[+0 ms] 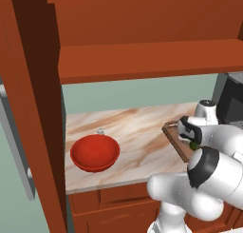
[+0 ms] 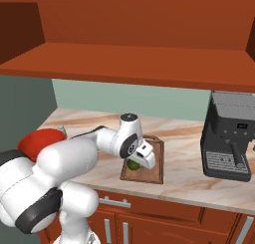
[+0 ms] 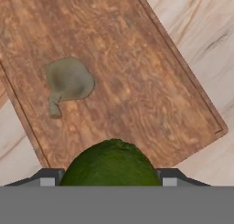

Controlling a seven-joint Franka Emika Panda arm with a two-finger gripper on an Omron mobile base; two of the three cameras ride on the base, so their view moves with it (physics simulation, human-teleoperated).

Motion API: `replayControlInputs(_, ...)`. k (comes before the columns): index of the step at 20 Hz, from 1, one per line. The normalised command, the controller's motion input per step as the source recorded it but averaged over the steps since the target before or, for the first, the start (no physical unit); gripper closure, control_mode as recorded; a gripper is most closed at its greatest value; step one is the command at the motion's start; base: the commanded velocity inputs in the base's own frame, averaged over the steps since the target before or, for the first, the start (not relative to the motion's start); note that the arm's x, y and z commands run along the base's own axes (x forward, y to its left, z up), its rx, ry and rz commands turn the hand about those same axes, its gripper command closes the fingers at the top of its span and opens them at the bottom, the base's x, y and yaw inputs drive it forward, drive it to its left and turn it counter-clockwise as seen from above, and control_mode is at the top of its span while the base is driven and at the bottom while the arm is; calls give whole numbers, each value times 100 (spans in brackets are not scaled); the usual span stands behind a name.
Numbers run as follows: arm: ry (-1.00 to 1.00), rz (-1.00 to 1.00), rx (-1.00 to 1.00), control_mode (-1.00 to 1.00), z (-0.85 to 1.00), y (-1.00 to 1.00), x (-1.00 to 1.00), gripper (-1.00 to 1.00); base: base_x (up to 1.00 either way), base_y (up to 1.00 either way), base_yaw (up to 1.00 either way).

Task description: Open the cabinet. Place the bowl and condiment on the counter. Then place the lime and garlic on the cutting board.

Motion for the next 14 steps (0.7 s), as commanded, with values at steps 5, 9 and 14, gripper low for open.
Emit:
replayControlInputs(5, -1, 0, 0, -100, -26, -7, 17, 100, 0, 0, 0)
replayControlInputs(9, 0, 0, 0, -100, -15, -9, 21, 100, 0, 0, 0)
replayControlInputs(14, 0, 0, 0, -100, -10, -12, 19, 100, 0, 0, 0)
